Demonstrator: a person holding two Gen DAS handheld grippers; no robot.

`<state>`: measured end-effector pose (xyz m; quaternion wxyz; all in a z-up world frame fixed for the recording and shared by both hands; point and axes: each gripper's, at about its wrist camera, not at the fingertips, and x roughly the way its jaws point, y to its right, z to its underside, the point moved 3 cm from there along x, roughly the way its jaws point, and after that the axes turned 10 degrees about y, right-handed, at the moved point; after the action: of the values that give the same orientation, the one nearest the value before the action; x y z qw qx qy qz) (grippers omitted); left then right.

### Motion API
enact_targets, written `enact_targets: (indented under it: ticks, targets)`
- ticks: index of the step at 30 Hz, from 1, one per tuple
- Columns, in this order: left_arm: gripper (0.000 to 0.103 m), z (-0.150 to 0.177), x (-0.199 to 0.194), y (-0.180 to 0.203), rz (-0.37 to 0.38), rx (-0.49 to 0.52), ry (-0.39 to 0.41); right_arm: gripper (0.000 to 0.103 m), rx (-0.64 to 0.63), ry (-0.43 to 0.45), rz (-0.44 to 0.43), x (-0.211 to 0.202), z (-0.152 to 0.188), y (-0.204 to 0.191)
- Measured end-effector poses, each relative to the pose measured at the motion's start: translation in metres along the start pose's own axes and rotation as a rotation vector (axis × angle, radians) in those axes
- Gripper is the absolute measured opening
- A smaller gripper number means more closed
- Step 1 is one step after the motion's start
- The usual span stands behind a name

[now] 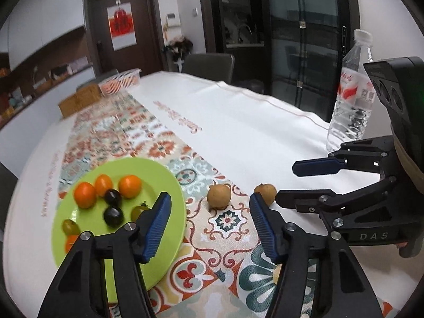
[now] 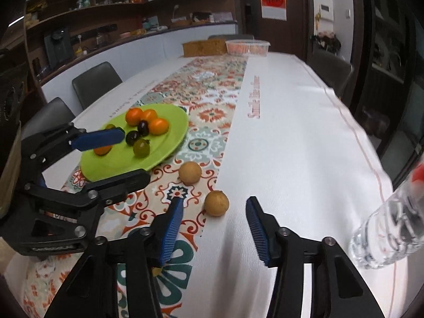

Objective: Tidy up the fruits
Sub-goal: 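Lift both open tools away and move toward the brown round fruits, then grasp a brown round fruit with the left tool while the right tool grasps another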

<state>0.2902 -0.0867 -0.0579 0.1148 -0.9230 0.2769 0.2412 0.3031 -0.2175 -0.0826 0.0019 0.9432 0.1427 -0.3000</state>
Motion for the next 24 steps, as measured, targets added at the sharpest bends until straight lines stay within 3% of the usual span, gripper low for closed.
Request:
enact_targets:
  ticks: [8, 24]
  targets:
    - [0.042, 0.003, 0.032, 0.004, 0.048, 0.018, -0.066, 0.037, 0.033, -0.045, -0.019, 0.022, 0.007, 0.002]
    - [0.029, 0.007, 0.066, 0.005, 0.063, 0.0, -0.149, 0.027, 0.086, -0.08, -0.048, 0.046, 0.011, 0.01]
